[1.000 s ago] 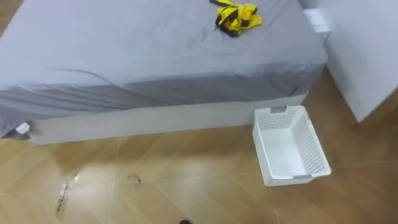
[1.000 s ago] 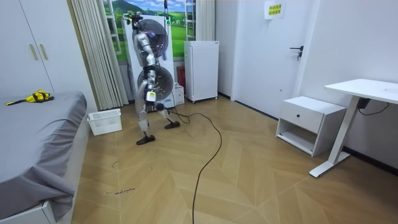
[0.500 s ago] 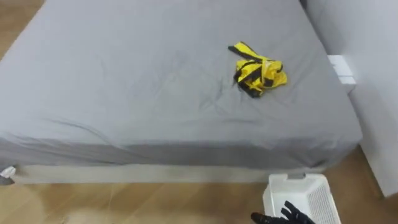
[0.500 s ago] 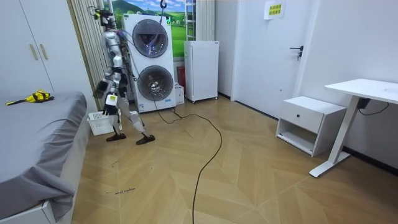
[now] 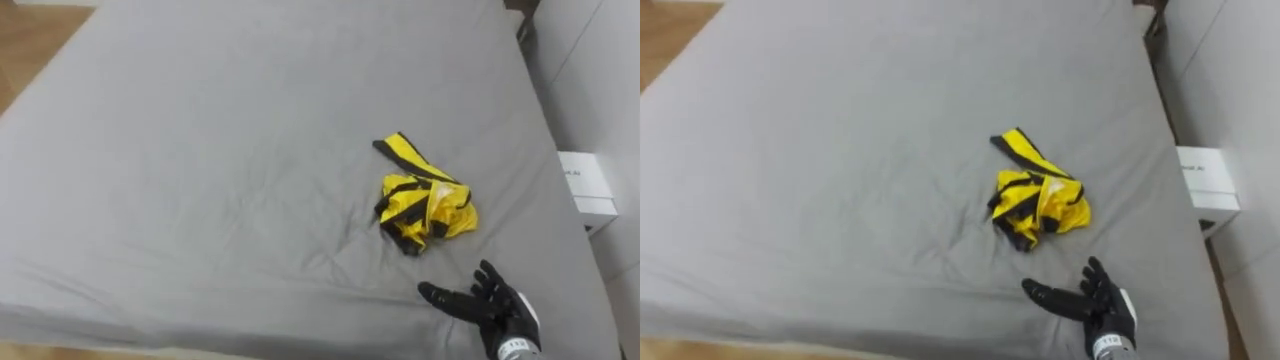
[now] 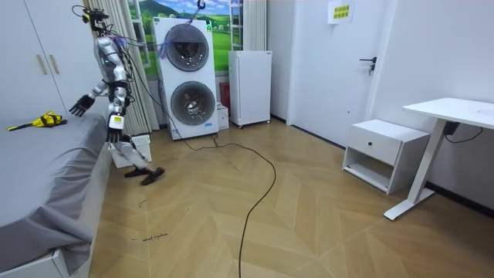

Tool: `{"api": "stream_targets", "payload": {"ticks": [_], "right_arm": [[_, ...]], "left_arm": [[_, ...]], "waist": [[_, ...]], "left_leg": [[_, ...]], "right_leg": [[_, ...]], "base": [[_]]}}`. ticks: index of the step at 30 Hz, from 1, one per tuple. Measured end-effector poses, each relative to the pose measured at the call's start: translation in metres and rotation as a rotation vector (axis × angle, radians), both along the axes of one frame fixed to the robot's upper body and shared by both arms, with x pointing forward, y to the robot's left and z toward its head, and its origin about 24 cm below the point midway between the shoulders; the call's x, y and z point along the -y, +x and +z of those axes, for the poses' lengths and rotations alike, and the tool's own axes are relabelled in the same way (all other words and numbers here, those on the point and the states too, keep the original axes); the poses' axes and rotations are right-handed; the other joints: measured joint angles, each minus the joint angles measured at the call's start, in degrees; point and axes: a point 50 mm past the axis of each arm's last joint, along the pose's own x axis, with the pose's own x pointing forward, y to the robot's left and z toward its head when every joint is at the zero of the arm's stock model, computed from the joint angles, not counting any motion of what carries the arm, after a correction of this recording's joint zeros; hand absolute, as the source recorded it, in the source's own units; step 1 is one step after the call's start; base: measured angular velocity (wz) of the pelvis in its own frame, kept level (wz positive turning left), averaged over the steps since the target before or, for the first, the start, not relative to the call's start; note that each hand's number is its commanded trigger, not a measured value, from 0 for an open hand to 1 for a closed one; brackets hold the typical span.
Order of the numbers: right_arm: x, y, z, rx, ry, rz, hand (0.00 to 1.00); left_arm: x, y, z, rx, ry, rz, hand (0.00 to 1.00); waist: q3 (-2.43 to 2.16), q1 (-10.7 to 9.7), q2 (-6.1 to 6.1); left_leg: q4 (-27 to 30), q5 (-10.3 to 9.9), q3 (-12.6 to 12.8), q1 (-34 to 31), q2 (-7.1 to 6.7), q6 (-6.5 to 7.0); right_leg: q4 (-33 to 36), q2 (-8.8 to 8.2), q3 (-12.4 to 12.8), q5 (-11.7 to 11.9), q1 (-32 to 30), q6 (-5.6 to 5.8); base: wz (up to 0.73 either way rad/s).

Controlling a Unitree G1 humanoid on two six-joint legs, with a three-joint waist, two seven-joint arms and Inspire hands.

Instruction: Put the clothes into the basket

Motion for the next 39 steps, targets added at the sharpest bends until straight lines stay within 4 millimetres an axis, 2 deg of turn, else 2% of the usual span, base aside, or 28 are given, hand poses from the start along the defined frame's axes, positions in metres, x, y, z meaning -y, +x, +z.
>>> {"api": "stream_targets", "payload": {"ticks": [1, 2, 3, 4, 5, 6, 7, 9, 11, 12, 14, 16, 18, 20, 22, 24, 26, 29, 32, 37, 39], "right_arm": [[0.000, 0.005, 0.006, 0.029, -0.010, 0.005, 0.00], [0.001, 0.012, 0.016, 0.077, -0.031, 0.011, 0.00], [0.003, 0.017, 0.025, 0.114, -0.063, 0.016, 0.00], [0.003, 0.019, 0.027, 0.122, -0.078, 0.017, 0.00], [0.003, 0.019, 0.030, 0.129, -0.110, 0.021, 0.00], [0.003, 0.022, 0.035, 0.147, -0.137, 0.021, 0.00], [0.004, 0.023, 0.038, 0.158, -0.151, 0.018, 0.00], [0.008, 0.028, 0.050, 0.209, -0.192, -0.004, 0.00], [0.012, 0.030, 0.060, 0.250, -0.211, -0.031, 0.00], [0.013, 0.032, 0.064, 0.265, -0.224, -0.045, 0.00], [0.013, 0.031, 0.064, 0.264, -0.231, -0.057, 0.00], [0.013, 0.032, 0.064, 0.261, -0.239, -0.071, 0.00], [0.011, 0.035, 0.064, 0.258, -0.244, -0.071, 0.00], [0.011, 0.042, 0.065, 0.260, -0.247, -0.073, 0.00], [0.011, 0.052, 0.065, 0.251, -0.263, -0.073, 0.00], [0.010, 0.062, 0.062, 0.224, -0.297, -0.056, 0.00], [0.007, 0.062, 0.055, 0.183, -0.305, -0.033, 0.00], [0.003, 0.064, 0.044, 0.110, -0.320, 0.012, 0.00], [0.005, 0.069, 0.035, 0.045, -0.291, -0.014, 0.00], [0.013, 0.078, 0.034, -0.005, -0.296, -0.056, 0.00], [0.022, 0.077, 0.034, -0.025, -0.318, -0.061, 0.00]], "left_arm": [[0.001, -0.001, 0.000, -0.004, -0.002, 0.000, 0.00], [0.001, -0.003, 0.000, -0.006, -0.001, 0.002, 0.00], [0.001, -0.004, 0.000, -0.006, 0.006, 0.005, 0.00], [0.000, -0.004, 0.001, -0.006, 0.011, 0.008, 0.00], [-0.001, -0.012, 0.001, -0.027, 0.018, 0.013, 0.00], [-0.001, -0.014, 0.001, -0.031, 0.018, 0.015, 0.00], [0.000, -0.014, 0.001, -0.031, 0.018, 0.013, 0.00], [0.000, -0.015, 0.001, -0.038, 0.024, -0.002, 0.00], [0.000, -0.016, 0.000, -0.048, 0.021, -0.001, 0.00], [0.000, -0.016, 0.000, -0.056, 0.019, 0.000, 0.00], [0.000, -0.017, 0.000, -0.066, 0.017, -0.005, 0.00], [0.000, -0.016, 0.000, -0.072, 0.015, -0.011, 0.00], [0.000, -0.014, -0.001, -0.075, 0.011, -0.011, 0.00], [0.001, -0.009, -0.001, -0.070, 0.007, -0.014, 0.00], [0.000, -0.002, -0.001, -0.062, 0.006, -0.018, 0.00], [0.001, 0.003, -0.002, -0.054, 0.002, -0.022, 0.00], [0.000, 0.003, -0.002, -0.063, 0.000, -0.024, 0.00], [0.002, 0.009, -0.002, -0.069, -0.008, -0.039, 0.00], [0.004, 0.015, -0.004, -0.076, -0.019, -0.055, 0.00], [0.000, 0.011, -0.004, -0.114, -0.016, -0.068, 0.00], [0.000, 0.011, -0.005, -0.122, -0.018, -0.069, 0.00]], "waist": [[-0.03, 0.1, 0.06], [-0.08, 0.4, -0.01], [-0.14, 0.5, -0.25], [-0.45, 0.7, -0.46], [-1.31, 0.6, -1.15], [-1.69, 0.2, -1.54], [-1.74, -0.1, -1.75], [-1.71, -0.8, -2.37], [-1.61, -0.9, -2.37], [-1.55, -0.9, -2.30], [-1.46, -0.9, -2.34], [-1.19, -0.8, -2.37], [-0.53, -0.5, -2.39], [-0.14, -0.6, -2.09], [-0.13, -0.5, -2.09], [-0.18, -0.4, -1.98], [-0.22, 0.5, -1.99], [-0.27, 1.5, -1.95], [-0.30, 2.8, -1.75], [-0.18, 4.1, -1.49], [0.14, 4.9, -0.95]], "left_leg": [[-2.8, 0.0, 0.0, -0.4, -0.65, -0.03], [-8.5, 0.5, -0.1, -0.9, -1.67, -0.18], [-13.5, 3.2, -0.3, -0.9, -2.58, 0.97], [-14.8, 5.8, -0.3, -0.6, -3.05, 1.39], [-16.4, 7.1, -0.5, 1.0, -3.66, 2.11], [-18.5, 7.4, -0.3, 2.9, -4.47, 2.20], [-19.3, 7.5, -0.2, 3.5, -4.64, 2.21], [-21.4, 7.6, -0.5, 4.6, -5.18, 2.26], [-22.3, 7.6, -1.5, 4.8, -5.39, 2.26], [-23.0, 7.6, -2.3, 5.0, -5.45, 2.26], [-23.7, 7.6, -3.3, 5.2, -5.55, 2.26], [-24.3, 7.6, -3.4, 5.2, -5.61, 2.23], [-24.5, 7.6, -3.9, 4.8, -5.73, 2.23], [-24.4, 7.8, -4.0, 3.9, -5.91, 2.46], [-24.4, 8.1, -4.0, 2.5, -6.18, 2.63], [-24.3, 8.4, -4.7, 0.6, -6.66, 2.87], [-24.2, 8.5, -4.9, -0.1, -6.75, 2.91], [-23.7, 8.7, -5.7, -1.9, -7.15, 3.24], [-23.5, 9.2, -7.1, -3.5, -7.69, 3.65], [-23.1, 9.7, -8.9, -4.8, -8.54, 3.92], [-22.9, 9.8, -10.2, -5.4, -8.62, 4.12]], "right_leg": [[-0.5, -0.01, 0.7, 0.0, 0.4, 0.09], [-1.0, -0.07, 1.9, 0.0, 1.3, 0.38], [-1.6, -0.12, 3.0, -0.2, 2.2, 0.78], [-1.8, -0.16, 3.6, -0.4, 2.7, 1.05], [-3.1, -0.44, 4.4, -0.5, 4.0, 1.49], [-4.7, -0.63, 4.8, -0.3, 5.4, 1.84], [-5.2, -0.71, 5.0, -0.2, 5.7, 1.98], [-6.6, -0.87, 4.9, -0.1, 6.7, 2.29], [-6.7, -0.95, 4.4, 0.0, 6.6, 2.46], [-6.7, -0.97, 3.4, 0.2, 6.8, 2.69], [-6.7, -0.97, 2.7, 0.2, 6.8, 2.79], [-6.7, -1.02, 2.0, 0.2, 6.7, 2.91], [-6.8, -1.18, 1.3, 0.2, 6.4, 3.16], [-6.7, -1.46, 0.0, 0.2, 5.9, 3.31], [-6.7, -1.72, 0.0, 0.1, 4.5, 3.51], [-6.7, -2.17, -1.5, 0.1, 3.1, 3.69], [-6.6, -2.26, -1.5, 0.1, 2.4, 3.76], [-6.6, -2.78, -4.6, 0.1, 1.4, 3.83], [-6.6, -3.27, -5.8, -0.1, 0.5, 4.10], [-6.6, -3.78, -8.3, -0.1, 0.2, 4.18], [-6.6, -4.01, -9.2, -0.1, 0.2, 4.22]], "base": [[-0.61], [-0.53], [-0.49], [-0.40], [-0.24], [-0.17], [-0.09], [-0.06], [-0.05], [-0.04], [0.11], [0.16], [0.13], [0.23], [0.12], [0.15], [0.10], [0.23], [0.26], [0.27], [0.28]]}}
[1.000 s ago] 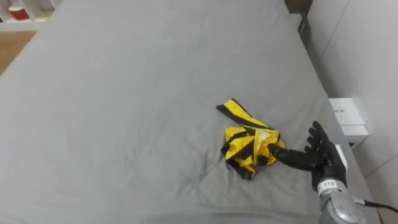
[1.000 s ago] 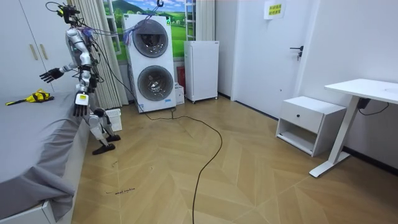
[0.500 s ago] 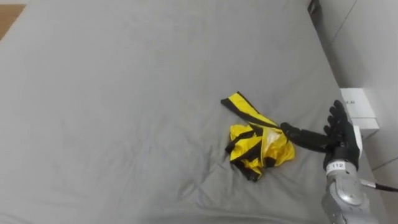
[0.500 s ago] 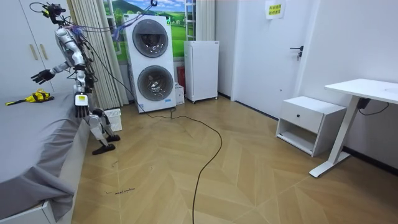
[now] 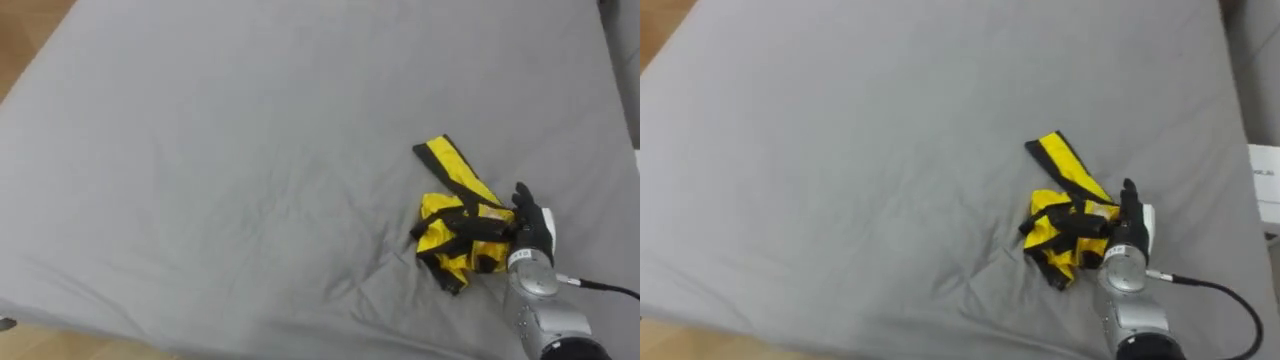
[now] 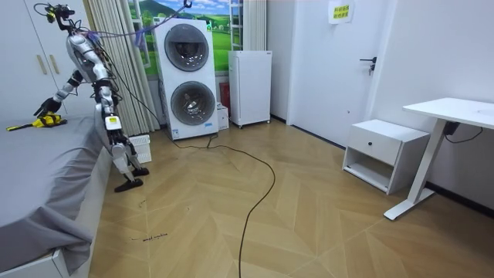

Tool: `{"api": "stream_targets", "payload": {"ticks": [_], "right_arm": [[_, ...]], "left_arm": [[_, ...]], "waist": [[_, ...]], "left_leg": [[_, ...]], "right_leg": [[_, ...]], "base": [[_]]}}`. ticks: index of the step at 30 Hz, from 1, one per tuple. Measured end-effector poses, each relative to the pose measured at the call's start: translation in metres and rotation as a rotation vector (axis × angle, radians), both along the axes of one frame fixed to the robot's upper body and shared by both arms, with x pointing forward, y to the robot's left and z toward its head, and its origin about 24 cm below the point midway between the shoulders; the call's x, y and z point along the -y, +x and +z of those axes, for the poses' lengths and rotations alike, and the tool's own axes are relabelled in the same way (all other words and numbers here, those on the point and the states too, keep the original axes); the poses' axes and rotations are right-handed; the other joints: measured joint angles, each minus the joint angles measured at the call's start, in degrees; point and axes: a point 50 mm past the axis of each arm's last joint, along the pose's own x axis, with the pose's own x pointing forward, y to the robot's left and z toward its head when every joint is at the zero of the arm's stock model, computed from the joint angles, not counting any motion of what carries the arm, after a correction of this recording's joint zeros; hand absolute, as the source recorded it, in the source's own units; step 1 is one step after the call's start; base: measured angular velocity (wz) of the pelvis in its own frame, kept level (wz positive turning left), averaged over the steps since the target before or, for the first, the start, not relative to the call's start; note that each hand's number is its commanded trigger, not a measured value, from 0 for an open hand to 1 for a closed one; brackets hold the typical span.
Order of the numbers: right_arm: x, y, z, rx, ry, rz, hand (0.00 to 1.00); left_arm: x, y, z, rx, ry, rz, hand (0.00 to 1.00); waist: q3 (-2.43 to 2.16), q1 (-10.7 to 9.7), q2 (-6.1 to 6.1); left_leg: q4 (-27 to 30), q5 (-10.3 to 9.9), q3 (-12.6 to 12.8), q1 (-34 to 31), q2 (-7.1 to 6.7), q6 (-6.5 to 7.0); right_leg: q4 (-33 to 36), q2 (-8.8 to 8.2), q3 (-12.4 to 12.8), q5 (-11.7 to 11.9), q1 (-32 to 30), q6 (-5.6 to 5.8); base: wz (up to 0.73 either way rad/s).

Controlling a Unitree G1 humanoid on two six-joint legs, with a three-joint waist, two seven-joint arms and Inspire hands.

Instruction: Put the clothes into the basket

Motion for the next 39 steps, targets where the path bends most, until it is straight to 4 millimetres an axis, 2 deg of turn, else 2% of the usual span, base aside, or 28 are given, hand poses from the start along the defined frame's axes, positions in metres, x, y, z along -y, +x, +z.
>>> {"api": "stream_targets", "payload": {"ticks": [1, 2, 4, 5, 11, 15, 18, 22, 26, 28, 31, 33, 35, 37, 39], "right_arm": [[0.003, -0.001, 0.000, -0.007, -0.008, -0.001, 0.00], [0.007, -0.001, 0.000, -0.018, -0.019, -0.005, 0.09], [0.013, -0.002, 0.000, -0.031, -0.045, -0.001, 0.91], [0.018, -0.003, -0.001, -0.053, -0.067, 0.005, 1.00], [0.043, -0.009, -0.001, -0.126, -0.126, -0.033, 1.00], [0.054, -0.008, 0.004, -0.125, -0.145, -0.045, 1.00], [0.060, -0.009, 0.005, -0.122, -0.121, -0.086, 1.00], [0.060, -0.011, 0.004, -0.122, -0.106, -0.092, 1.00], [0.061, -0.022, -0.005, -0.148, -0.070, -0.092, 1.00], [0.059, -0.027, -0.009, -0.154, -0.043, -0.093, 1.00], [0.055, -0.042, -0.022, -0.198, -0.008, -0.078, 1.00], [0.051, -0.049, -0.028, -0.220, 0.008, -0.066, 1.00], [0.051, -0.055, -0.030, -0.223, 0.007, -0.061, 1.00], [0.050, -0.055, -0.027, -0.209, 0.005, -0.050, 1.00], [0.051, -0.045, -0.013, -0.120, 0.009, -0.056, 1.00]], "left_arm": [[0.000, 0.000, 0.000, -0.002, 0.001, -0.002, 0.00], [-0.001, -0.001, 0.000, -0.008, 0.008, -0.020, 0.00], [-0.002, -0.002, 0.000, -0.018, 0.018, -0.048, 0.00], [-0.003, -0.002, 0.001, -0.021, 0.023, -0.064, 0.00], [-0.007, -0.005, 0.000, -0.051, 0.023, -0.072, 0.00], [-0.003, 0.003, -0.001, -0.052, 0.019, -0.114, 0.00], [-0.004, 0.005, 0.000, -0.048, 0.022, -0.116, 0.00], [-0.008, 0.005, 0.001, -0.050, 0.032, -0.119, 0.00], [-0.010, 0.003, 0.001, -0.054, 0.040, -0.115, 0.00], [-0.011, 0.005, 0.002, -0.043, 0.043, -0.113, 0.00], [-0.013, 0.016, 0.005, 0.006, 0.059, -0.095, 0.00], [-0.014, 0.026, 0.007, 0.046, 0.068, -0.097, 0.00], [-0.014, 0.029, 0.008, 0.064, 0.071, -0.101, 0.00], [-0.015, 0.029, 0.008, 0.072, 0.076, -0.099, 0.00], [-0.013, 0.029, 0.008, 0.075, 0.071, -0.093, 0.00]], "waist": [[-0.02, 0.3, 0.09], [0.00, 0.7, 0.30], [0.12, 0.9, 0.69], [0.10, 1.0, 0.74], [0.35, 1.1, 1.35], [0.71, 1.2, 2.67], [0.40, 0.8, 3.38], [0.27, 0.6, 3.33], [-0.06, 0.5, 2.61], [-0.07, 0.4, 2.09], [-0.18, -0.9, 0.51], [-0.58, -1.4, -1.02], [-0.56, -2.1, -1.99], [-0.65, -2.7, -2.93], [-0.75, -4.8, -3.33]], "left_leg": [[0.1, 0.0, -0.1, -0.3, -0.05, 0.05], [0.5, 0.1, -0.3, -0.8, -0.18, 0.11], [1.0, 0.3, -1.0, -2.0, -0.72, 0.27], [1.0, 0.5, -1.1, -2.8, -0.72, 0.33], [3.3, 0.7, -0.9, -5.7, -0.82, 0.45], [5.1, 0.9, -0.8, -8.6, -0.74, 0.62], [5.7, 1.1, -0.6, -9.3, -0.81, 0.79], [5.4, 1.2, -0.2, -9.1, -0.85, 0.86], [3.1, 1.2, 0.9, -5.8, -0.91, 0.87], [1.8, 1.2, 1.6, -3.9, -0.93, 0.87], [0.6, 1.2, 2.4, -1.0, -1.12, 0.87], [-0.7, 1.2, 3.9, 0.9, -0.98, 0.87], [-1.2, 1.2, 4.7, 2.7, -0.98, 0.87], [-2.1, 1.2, 6.6, 4.7, -0.81, 0.88], [-2.5, 1.1, 7.2, 6.2, -0.78, 0.90]], "right_leg": [[0.0, -0.06, -0.1, 0.0, -0.2, 0.07], [0.0, -0.16, -0.2, 0.0, -0.5, 0.28], [0.1, -0.40, -1.2, -0.1, -1.1, 0.42], [0.1, -0.51, -1.7, -0.1, -1.7, 0.43], [0.1, -0.56, -3.9, -0.1, -2.8, 0.49], [0.2, -0.43, -4.5, -0.1, -4.5, 0.48], [0.2, -0.48, -4.5, -0.1, -5.0, 0.44], [0.3, -0.56, -4.1, -0.1, -5.0, 0.47], [-0.1, -0.81, -2.8, -0.3, -3.1, 0.82], [-0.2, -0.89, -2.2, -0.3, -2.0, 0.94], [-1.1, -0.84, -1.5, -0.5, 0.8, 1.26], [-1.1, -0.78, -0.2, -0.5, 1.7, 1.27], [-0.9, -0.87, 0.4, -0.5, 2.9, 1.27], [-0.9, -0.92, 2.1, -0.5, 3.6, 1.27], [-1.0, -0.95, 3.5, -0.5, 4.7, 1.36]], "base": [[0.17], [0.13], [0.18], [0.21], [0.20], [0.10], [0.03], [-0.05], [-0.14], [-0.12], [0.03], [-0.20], [-0.25], [-0.42], [-0.36]]}}
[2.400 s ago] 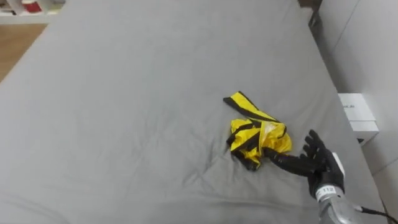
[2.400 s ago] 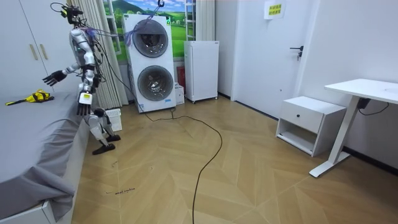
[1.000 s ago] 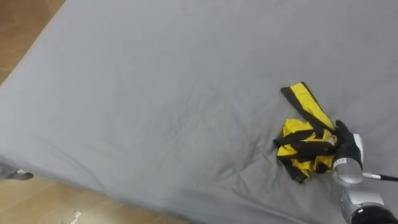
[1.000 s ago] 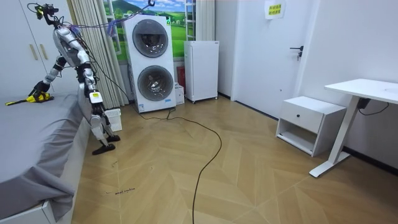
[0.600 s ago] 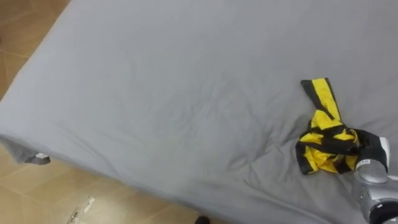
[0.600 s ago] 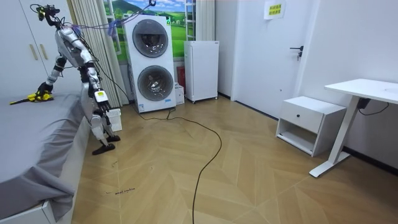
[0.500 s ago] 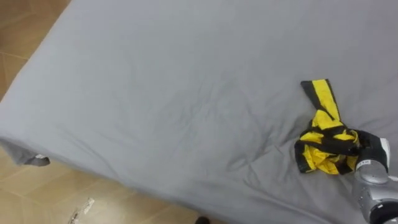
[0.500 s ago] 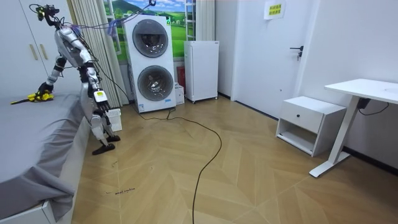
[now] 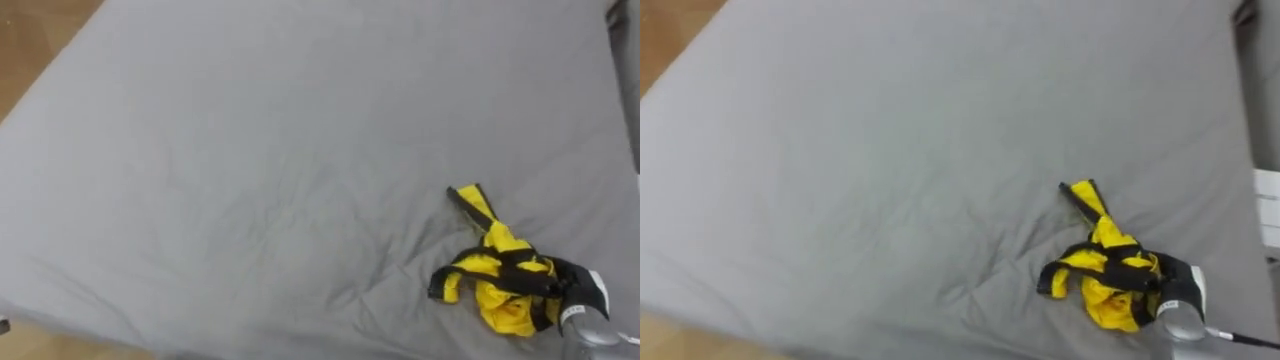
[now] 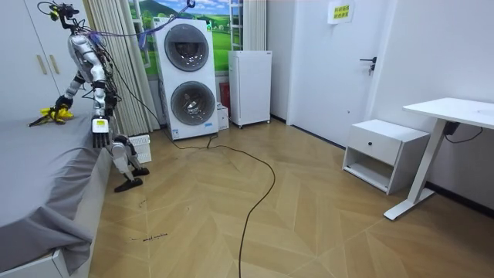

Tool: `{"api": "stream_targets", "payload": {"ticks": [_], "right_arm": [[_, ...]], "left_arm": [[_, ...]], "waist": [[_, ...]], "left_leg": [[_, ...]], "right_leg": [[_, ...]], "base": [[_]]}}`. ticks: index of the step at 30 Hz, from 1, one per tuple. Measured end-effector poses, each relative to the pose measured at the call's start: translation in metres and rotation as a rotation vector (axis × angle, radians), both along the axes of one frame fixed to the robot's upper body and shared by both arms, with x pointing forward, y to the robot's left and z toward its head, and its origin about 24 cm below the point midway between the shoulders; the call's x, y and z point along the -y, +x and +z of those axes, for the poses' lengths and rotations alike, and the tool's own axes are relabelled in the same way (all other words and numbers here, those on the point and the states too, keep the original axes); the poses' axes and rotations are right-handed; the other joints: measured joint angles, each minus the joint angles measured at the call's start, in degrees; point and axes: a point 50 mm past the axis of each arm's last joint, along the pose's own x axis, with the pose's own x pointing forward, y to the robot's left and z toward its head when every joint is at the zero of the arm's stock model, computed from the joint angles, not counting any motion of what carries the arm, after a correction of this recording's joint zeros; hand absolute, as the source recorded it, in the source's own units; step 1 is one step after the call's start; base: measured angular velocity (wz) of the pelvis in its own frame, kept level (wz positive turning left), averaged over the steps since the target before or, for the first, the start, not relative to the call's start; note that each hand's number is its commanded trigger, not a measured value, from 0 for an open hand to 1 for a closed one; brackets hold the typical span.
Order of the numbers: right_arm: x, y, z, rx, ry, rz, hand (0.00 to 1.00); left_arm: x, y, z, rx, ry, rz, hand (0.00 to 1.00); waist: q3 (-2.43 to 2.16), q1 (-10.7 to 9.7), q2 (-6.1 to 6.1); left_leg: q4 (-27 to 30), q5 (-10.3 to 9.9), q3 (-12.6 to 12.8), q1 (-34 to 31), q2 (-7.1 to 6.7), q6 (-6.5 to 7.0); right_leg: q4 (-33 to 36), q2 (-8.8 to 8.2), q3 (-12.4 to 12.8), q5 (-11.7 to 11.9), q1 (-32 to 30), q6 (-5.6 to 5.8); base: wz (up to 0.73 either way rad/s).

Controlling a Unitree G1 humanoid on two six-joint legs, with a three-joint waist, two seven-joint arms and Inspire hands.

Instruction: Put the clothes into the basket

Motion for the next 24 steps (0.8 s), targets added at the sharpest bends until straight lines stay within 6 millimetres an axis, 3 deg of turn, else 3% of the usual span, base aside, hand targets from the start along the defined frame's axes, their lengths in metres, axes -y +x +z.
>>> {"api": "stream_targets", "payload": {"ticks": [1, 2, 5, 7, 12, 17, 20, 24], "right_arm": [[0.001, 0.002, 0.004, 0.025, 0.000, -0.008, 1.00], [0.004, 0.006, 0.012, 0.069, -0.005, -0.023, 1.00], [0.007, 0.014, 0.027, 0.158, -0.004, -0.053, 1.00], [0.011, 0.011, 0.032, 0.186, -0.013, -0.067, 1.00], [0.026, -0.017, 0.031, 0.171, -0.033, -0.145, 1.00], [0.037, -0.047, 0.021, 0.121, -0.025, -0.215, 1.00], [0.040, -0.062, 0.015, 0.103, -0.010, -0.271, 1.00], [0.045, -0.074, 0.012, 0.102, 0.010, -0.330, 1.00]], "left_arm": [[0.000, 0.000, 0.000, 0.002, -0.001, 0.000, 0.00], [0.000, 0.001, 0.000, 0.003, -0.001, -0.002, 0.00], [-0.002, -0.004, -0.001, -0.020, -0.001, 0.029, 0.00], [-0.004, -0.010, -0.001, -0.036, 0.000, 0.049, 0.00], [-0.007, -0.021, -0.001, -0.077, -0.004, 0.085, 0.00], [-0.007, -0.034, -0.003, -0.135, -0.002, 0.103, 0.00], [-0.008, -0.042, -0.003, -0.171, 0.014, 0.109, 0.00], [-0.010, -0.052, -0.003, -0.220, 0.014, 0.148, 0.00]], "waist": [[0.00, -0.8, 0.02], [0.03, -1.6, -0.03], [0.02, -2.1, -0.16], [0.08, -3.1, -0.25], [0.04, -5.5, -0.18], [0.06, -6.0, -0.05], [0.15, -7.9, 0.04], [0.40, -8.8, 0.79]], "left_leg": [[-0.1, 0.0, 0.1, 0.4, 0.00, 0.00], [-0.3, -0.1, 1.8, 1.4, 0.20, 0.12], [-0.7, -0.6, 4.9, 3.7, 1.09, 0.47], [-0.7, -0.8, 5.6, 4.4, 1.11, 0.37], [-0.1, -2.1, 8.7, 5.8, 2.04, 0.45], [-0.2, -2.1, 12.0, 7.5, 2.36, 0.48], [-0.2, -2.1, 12.9, 7.8, 2.63, 0.45], [-0.4, -3.0, 15.8, 8.4, 4.03, -0.07]], "right_leg": [[0.0, -0.01, 0.4, 0.0, 0.2, 0.07], [0.0, 0.01, 2.0, 0.1, 0.5, 0.10], [0.0, 0.18, 6.0, 0.1, 1.0, 0.12], [0.1, 0.21, 6.8, 0.1, 1.2, 0.13], [0.1, 0.72, 9.6, 0.0, 1.6, 0.31], [0.2, 0.85, 13.3, 0.5, 1.8, 0.61], [0.2, 1.34, 15.3, 0.7, 1.5, 0.61], [0.1, 2.66, 18.6, 1.6, 0.6, 0.20]], "base": [[-0.23], [-0.47], [-0.66], [-0.40], [-0.25], [-0.38], [-0.26], [-0.45]]}}
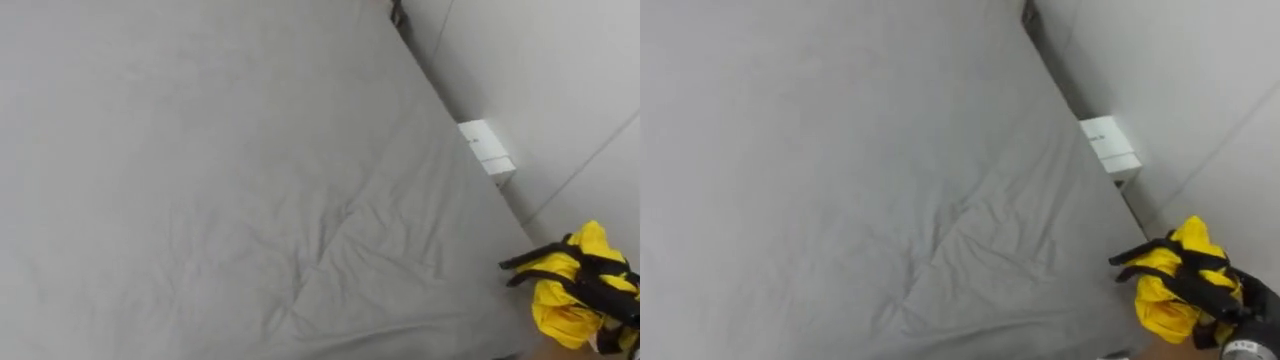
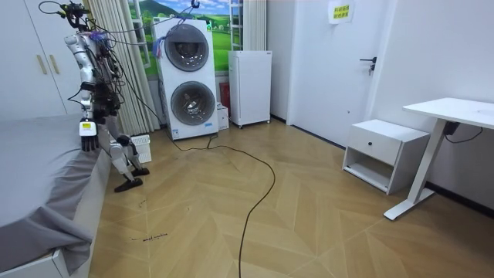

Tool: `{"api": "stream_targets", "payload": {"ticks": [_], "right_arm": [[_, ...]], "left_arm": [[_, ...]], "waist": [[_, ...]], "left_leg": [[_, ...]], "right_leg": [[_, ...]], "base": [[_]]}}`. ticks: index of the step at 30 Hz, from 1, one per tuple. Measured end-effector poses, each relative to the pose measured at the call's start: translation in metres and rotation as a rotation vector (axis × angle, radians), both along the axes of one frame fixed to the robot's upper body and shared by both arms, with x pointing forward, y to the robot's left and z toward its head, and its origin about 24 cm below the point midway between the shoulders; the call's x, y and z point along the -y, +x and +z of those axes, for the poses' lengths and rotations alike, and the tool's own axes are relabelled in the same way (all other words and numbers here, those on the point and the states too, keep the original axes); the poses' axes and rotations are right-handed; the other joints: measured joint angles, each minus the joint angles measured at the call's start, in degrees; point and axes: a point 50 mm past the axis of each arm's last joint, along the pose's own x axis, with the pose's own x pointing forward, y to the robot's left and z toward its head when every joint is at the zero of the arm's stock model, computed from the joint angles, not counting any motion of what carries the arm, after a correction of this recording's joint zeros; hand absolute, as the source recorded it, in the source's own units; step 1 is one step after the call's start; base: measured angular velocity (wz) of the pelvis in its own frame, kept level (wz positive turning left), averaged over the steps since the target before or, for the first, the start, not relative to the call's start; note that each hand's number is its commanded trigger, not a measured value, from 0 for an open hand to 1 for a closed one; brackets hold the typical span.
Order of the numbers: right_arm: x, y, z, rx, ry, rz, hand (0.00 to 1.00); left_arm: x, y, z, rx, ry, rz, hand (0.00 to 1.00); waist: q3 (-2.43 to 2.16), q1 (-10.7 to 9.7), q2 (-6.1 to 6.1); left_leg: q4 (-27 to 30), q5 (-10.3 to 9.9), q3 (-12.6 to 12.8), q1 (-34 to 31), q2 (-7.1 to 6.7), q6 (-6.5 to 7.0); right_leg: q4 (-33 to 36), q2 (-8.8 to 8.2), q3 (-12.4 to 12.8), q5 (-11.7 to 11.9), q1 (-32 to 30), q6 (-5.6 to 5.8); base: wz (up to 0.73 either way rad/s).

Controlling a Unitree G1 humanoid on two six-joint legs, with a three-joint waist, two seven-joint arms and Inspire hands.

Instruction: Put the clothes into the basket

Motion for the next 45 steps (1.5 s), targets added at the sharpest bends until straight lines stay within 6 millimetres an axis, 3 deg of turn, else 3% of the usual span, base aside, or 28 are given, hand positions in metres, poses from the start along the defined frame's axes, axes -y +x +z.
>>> {"api": "stream_targets", "payload": {"ticks": [6, 13, 19, 22, 24, 27, 30, 36, 41, 45], "right_arm": [[0.005, -0.030, -0.016, -0.052, 0.062, -0.118, 1.00], [0.004, -0.050, -0.030, -0.130, 0.094, -0.156, 1.00], [0.004, -0.036, -0.030, -0.116, 0.101, -0.155, 1.00], [0.005, -0.023, -0.028, -0.103, 0.104, -0.162, 1.00], [0.012, -0.010, -0.021, -0.074, 0.090, -0.175, 1.00], [0.018, 0.008, -0.011, -0.036, 0.078, -0.199, 1.00], [0.017, 0.024, -0.007, 0.004, 0.090, -0.230, 1.00], [0.014, 0.032, -0.009, -0.009, 0.100, -0.239, 1.00], [0.018, 0.031, -0.009, -0.030, 0.089, -0.264, 1.00], [0.019, 0.030, -0.008, -0.014, 0.075, -0.273, 1.00]], "left_arm": [[0.000, -0.007, 0.000, -0.049, -0.010, 0.016, 0.00], [0.001, -0.012, -0.001, -0.099, -0.031, 0.018, 0.00], [0.003, -0.012, -0.002, -0.101, -0.049, 0.004, 0.00], [0.007, -0.009, -0.003, -0.099, -0.058, -0.027, 0.00], [0.009, -0.003, -0.005, -0.107, -0.068, -0.044, 0.00], [0.013, 0.005, -0.007, -0.098, -0.079, -0.077, 0.00], [0.016, 0.012, -0.008, -0.082, -0.081, -0.101, 0.00], [0.017, 0.021, -0.008, -0.049, -0.075, -0.138, 0.00], [0.018, 0.033, -0.008, -0.014, -0.078, -0.131, 0.00], [0.019, 0.036, -0.008, -0.003, -0.077, -0.148, 0.00]], "waist": [[0.42, -3.2, 1.01], [0.50, -3.5, 2.85], [0.29, -4.6, 5.20], [0.26, -4.7, 7.28], [0.22, -4.6, 9.33], [0.15, -4.7, 11.06], [0.20, -4.7, 11.78], [0.23, -3.8, 12.90], [0.25, -2.3, 14.15], [0.24, -2.2, 14.18]], "left_leg": [[0.0, -0.2, 1.0, 0.1, 0.41, -0.26], [0.0, -1.0, 3.9, -0.2, 1.21, -0.70], [1.0, -1.0, 4.6, -4.2, 1.82, -0.68], [2.2, -0.9, 4.5, -7.2, 1.77, -0.67], [2.3, -0.8, 4.5, -9.3, 1.41, -0.49], [2.4, -0.5, 4.6, -12.2, 1.10, 0.07], [2.5, 0.0, 4.6, -14.6, 0.84, 0.37], [3.2, 0.4, 4.5, -18.3, 0.62, 0.47], [3.2, 0.5, 4.5, -20.0, 0.51, 0.52], [2.7, 1.0, 4.3, -20.0, 0.07, 0.37]], "right_leg": [[0.0, 0.53, 1.0, 0.2, -0.3, -0.21], [1.0, 1.75, 4.5, 0.7, -2.4, -0.48], [1.8, 1.98, 5.4, 1.4, -6.8, -0.59], [3.1, 1.95, 6.1, 1.7, -10.3, -0.50], [4.9, 1.85, 6.5, 1.6, -13.5, -0.37], [7.3, 1.79, 7.3, 1.4, -17.8, -0.27], [9.1, 1.83, 8.2, 1.2, -21.3, -0.21], [11.2, 1.80, 9.0, 1.1, -26.2, -0.23], [11.6, 1.81, 9.2, 1.2, -28.2, -0.21], [11.9, 1.33, 8.4, 1.0, -28.4, -0.29]], "base": [[-0.10], [-0.26], [-0.12], [-0.16], [-0.19], [-0.16], [-0.13], [-0.06], [-0.04], [0.02]]}}
